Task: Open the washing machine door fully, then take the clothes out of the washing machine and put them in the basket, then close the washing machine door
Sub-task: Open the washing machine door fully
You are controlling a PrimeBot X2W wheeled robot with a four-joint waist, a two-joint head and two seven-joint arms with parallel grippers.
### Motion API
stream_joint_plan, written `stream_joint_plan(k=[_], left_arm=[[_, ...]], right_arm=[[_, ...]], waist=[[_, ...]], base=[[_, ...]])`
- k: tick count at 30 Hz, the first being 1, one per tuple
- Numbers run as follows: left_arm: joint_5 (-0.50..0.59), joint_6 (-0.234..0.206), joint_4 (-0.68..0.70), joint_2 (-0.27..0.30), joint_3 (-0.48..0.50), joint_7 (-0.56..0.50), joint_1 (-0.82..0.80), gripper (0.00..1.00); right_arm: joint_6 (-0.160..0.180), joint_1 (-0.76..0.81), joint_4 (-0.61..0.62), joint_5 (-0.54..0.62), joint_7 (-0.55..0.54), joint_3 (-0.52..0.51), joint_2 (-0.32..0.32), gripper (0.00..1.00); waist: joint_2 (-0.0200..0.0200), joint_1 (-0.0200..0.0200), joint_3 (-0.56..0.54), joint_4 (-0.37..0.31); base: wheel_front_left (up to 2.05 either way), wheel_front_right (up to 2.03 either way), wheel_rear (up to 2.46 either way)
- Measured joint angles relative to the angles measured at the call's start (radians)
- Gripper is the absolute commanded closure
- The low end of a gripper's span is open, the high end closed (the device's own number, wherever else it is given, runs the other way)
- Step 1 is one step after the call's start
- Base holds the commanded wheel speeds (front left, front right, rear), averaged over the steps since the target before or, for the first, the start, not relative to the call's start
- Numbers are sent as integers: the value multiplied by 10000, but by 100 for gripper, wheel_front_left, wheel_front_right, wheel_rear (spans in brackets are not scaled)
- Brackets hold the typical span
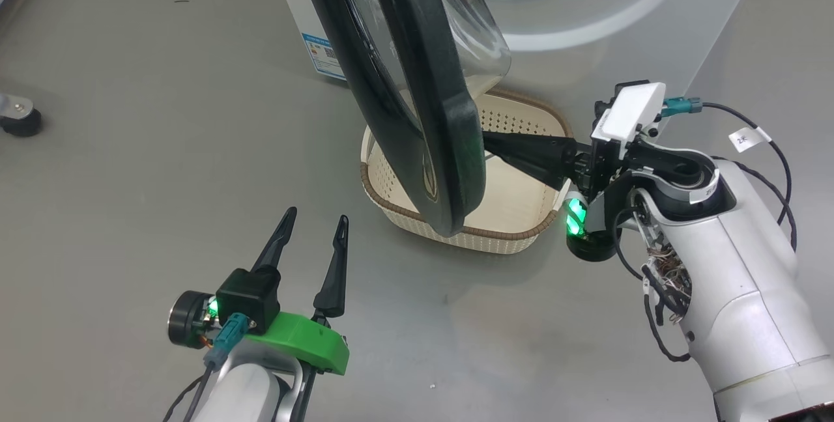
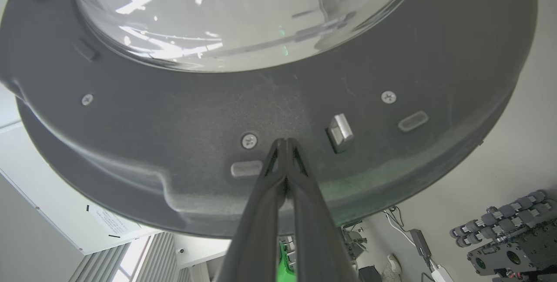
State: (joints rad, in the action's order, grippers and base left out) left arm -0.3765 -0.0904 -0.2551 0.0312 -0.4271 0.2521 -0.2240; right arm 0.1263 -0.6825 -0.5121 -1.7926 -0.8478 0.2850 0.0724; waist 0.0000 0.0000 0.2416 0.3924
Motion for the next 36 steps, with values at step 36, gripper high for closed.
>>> stream_joint_plan(k=[36], left_arm=[[341, 71, -167, 17, 842, 0, 314, 0]], right_arm=[[-1152, 882, 1026, 1599, 3003, 2270, 1091, 100]], waist=[[0, 0, -851, -529]], base=[[0, 0, 0]])
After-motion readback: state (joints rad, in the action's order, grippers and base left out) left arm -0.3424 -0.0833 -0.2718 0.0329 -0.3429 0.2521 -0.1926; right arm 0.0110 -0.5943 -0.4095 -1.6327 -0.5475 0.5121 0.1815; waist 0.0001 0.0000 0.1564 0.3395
